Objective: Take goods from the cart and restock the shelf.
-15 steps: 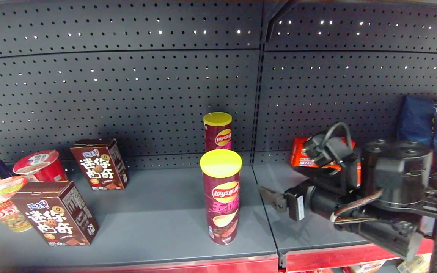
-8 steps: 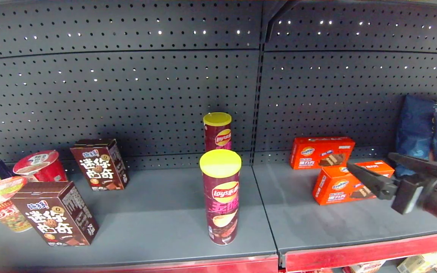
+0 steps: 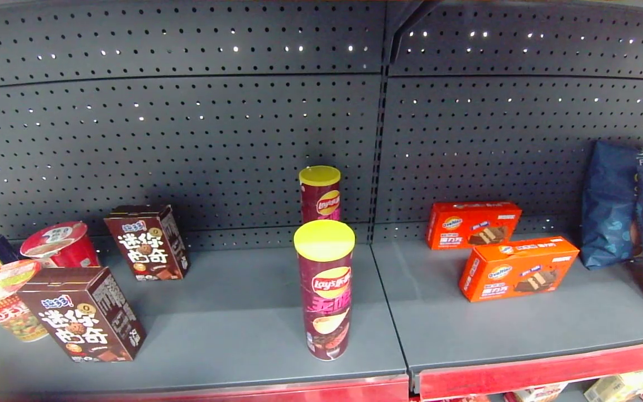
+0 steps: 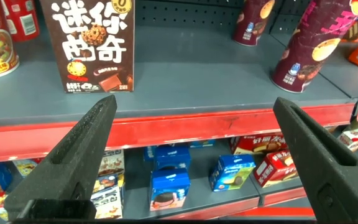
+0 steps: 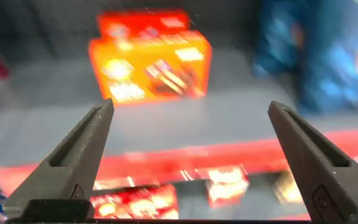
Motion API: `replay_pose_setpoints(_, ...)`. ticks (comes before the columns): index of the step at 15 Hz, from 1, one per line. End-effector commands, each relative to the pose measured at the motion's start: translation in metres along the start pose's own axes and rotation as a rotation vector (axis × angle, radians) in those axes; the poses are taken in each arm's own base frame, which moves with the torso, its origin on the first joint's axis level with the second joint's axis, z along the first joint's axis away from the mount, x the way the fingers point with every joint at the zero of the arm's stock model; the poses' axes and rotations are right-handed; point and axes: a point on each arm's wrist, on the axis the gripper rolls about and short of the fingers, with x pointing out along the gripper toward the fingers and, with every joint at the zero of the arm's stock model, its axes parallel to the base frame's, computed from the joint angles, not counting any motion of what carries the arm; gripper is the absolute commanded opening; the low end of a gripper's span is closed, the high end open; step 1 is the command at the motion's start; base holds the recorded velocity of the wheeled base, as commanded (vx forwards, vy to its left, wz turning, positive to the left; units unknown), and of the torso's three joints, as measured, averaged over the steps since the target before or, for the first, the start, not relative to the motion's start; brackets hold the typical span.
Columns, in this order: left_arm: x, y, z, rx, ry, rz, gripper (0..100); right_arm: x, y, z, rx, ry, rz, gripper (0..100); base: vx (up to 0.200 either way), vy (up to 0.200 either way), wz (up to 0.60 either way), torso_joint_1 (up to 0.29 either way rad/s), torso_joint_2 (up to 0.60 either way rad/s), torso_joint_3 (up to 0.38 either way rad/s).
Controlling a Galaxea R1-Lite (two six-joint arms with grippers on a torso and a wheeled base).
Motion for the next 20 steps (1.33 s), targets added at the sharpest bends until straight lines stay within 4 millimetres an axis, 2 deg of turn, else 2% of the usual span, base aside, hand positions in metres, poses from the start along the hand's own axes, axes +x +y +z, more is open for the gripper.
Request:
replay_pose_setpoints(1, 0.000, 0.000, 0.001, -0.007, -0.004, 0.003, 100, -0.035, -0.012, -0.031, 0.005, -0.032, -0.114, 100, 0.000, 0.000, 0.00, 0.000, 0.00, 0.000)
replay_pose_setpoints(4, 0.000, 0.000, 0.000, 0.016, -0.001, -0.010, 100, -0.058, -0.018, -0.059, -0.017, -0.005, -0.197, 100, 0.000, 0.000, 0.00, 0.000, 0.00, 0.000)
replay_pose_setpoints(11, 0.000, -0.001, 0.000, 0.044, 0.006, -0.054, 100, -0.057, -0.018, -0.060, 0.003, 0.007, -0.218, 100, 0.000, 0.000, 0.00, 0.000, 0.00, 0.000)
replay_pose_setpoints(15, 0.000, -0.002, 0.000, 0.036, 0.019, -0.108, 100, -0.057, -0.017, -0.060, 0.004, 0.009, -0.157, 100, 0.000, 0.000, 0.00, 0.000, 0.00, 0.000)
replay_pose_setpoints(17, 0.000, -0.003, 0.000, 0.035, 0.021, -0.118, 100, -0.057, -0.016, -0.060, 0.045, 0.005, -0.123, 100, 0.000, 0.000, 0.60, 0.002, 0.01, 0.002)
replay_pose_setpoints(20, 0.000, -0.003, 0.000, 0.036, 0.021, -0.118, 100, -0.057, -0.016, -0.060, 0.046, 0.005, -0.119, 100, 0.000, 0.000, 0.00, 0.000, 0.00, 0.000)
